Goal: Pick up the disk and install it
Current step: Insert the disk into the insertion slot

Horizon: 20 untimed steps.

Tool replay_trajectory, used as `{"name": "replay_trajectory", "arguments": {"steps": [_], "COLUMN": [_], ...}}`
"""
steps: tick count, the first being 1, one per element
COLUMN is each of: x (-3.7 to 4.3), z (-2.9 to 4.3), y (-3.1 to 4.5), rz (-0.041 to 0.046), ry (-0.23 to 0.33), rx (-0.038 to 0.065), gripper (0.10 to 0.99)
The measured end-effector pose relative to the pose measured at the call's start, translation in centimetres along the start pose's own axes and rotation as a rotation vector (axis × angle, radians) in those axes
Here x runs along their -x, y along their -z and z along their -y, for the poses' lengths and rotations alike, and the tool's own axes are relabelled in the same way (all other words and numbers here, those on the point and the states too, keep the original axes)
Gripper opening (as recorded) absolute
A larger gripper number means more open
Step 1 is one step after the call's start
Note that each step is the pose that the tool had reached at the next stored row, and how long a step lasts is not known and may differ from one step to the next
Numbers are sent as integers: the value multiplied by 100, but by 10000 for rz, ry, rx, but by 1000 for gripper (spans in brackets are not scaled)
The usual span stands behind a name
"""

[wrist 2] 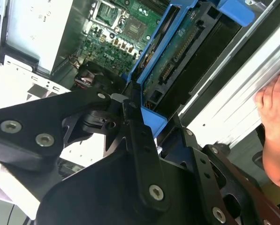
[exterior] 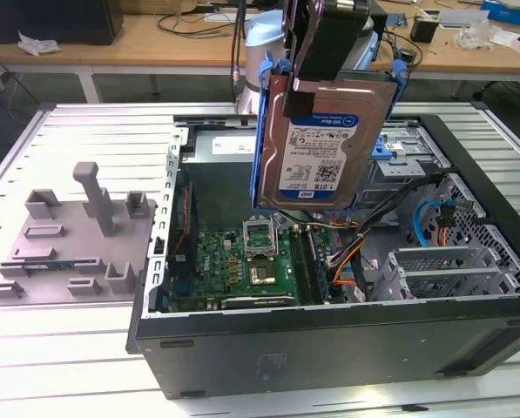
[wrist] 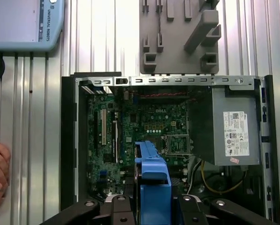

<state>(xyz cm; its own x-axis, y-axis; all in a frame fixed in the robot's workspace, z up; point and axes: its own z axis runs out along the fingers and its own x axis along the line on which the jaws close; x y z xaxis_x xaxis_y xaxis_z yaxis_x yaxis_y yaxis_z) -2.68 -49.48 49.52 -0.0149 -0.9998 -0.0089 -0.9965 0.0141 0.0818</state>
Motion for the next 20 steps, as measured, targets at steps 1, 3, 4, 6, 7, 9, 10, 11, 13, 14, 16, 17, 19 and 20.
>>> {"name": "replay_trajectory", "arguments": {"steps": [1, 3, 4, 6, 7, 9, 10, 11, 13, 14, 16, 17, 19, 20], "x": [-1, -9, -24, -53, -71, -105, -119, -130, -146, -146, -147, -147, -148, -148], "z": [-1, -1, -1, -2, -2, -2, -1, -2, -2, -1, -1, -1, -1, -1], "y": [-1, -1, -3, -9, -12, -18, -20, -22, -22, -22, -22, -21, -22, -22], "rz": [35, 67, 108, 217, 286, 424, 473, 502, 506, 506, 505, 504, 505, 506], "ry": [5, 23, 48, 80, 97, 132, 148, 162, 170, 169, 170, 170, 170, 170], "rx": [-64, -239, -316, -330, -330, -330, -329, -331, -331, -331, -331, -331, -331, -331], "gripper": [369, 369, 369, 369, 369, 369, 369, 369, 369, 369, 369, 369, 369, 369]}}
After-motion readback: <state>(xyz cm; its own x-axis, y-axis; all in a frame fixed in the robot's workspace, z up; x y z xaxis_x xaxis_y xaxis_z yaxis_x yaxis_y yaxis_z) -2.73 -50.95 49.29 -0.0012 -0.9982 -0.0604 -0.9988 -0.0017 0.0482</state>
